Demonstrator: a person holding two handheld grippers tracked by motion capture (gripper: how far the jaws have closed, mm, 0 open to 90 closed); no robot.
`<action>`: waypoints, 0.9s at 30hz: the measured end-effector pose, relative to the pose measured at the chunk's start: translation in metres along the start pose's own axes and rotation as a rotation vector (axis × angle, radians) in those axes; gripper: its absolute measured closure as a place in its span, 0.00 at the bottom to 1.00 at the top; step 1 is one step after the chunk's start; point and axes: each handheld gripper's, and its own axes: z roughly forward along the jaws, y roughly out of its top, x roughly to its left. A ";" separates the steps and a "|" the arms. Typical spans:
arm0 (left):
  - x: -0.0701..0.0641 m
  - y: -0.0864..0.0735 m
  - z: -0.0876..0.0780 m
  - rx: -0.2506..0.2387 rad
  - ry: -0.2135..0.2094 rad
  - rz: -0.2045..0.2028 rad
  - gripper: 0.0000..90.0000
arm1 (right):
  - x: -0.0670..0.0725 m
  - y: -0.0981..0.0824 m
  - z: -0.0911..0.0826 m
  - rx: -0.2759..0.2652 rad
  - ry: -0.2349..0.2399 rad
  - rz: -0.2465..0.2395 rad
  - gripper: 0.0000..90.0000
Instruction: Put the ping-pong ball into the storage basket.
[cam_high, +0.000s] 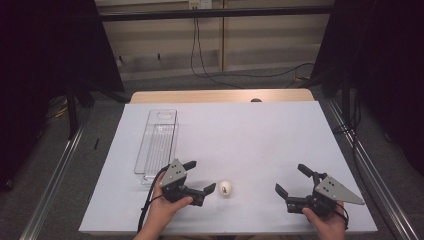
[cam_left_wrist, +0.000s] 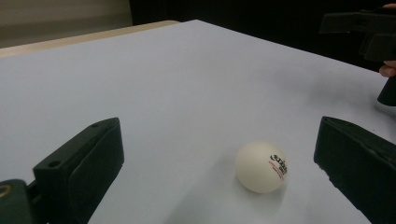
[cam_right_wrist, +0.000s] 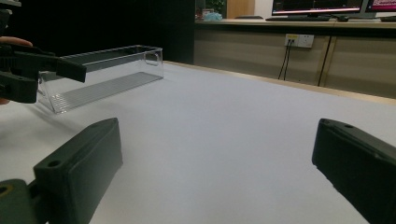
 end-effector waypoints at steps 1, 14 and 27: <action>0.000 0.000 0.001 0.002 -0.002 0.002 0.02 | 0.000 0.000 0.000 -0.001 0.000 -0.001 0.01; -0.003 0.001 0.007 0.045 -0.013 0.020 0.02 | 0.000 0.000 0.000 -0.002 -0.001 0.004 0.01; -0.006 0.002 0.014 0.081 -0.028 0.016 0.02 | 0.000 0.000 0.000 -0.002 0.000 0.000 0.01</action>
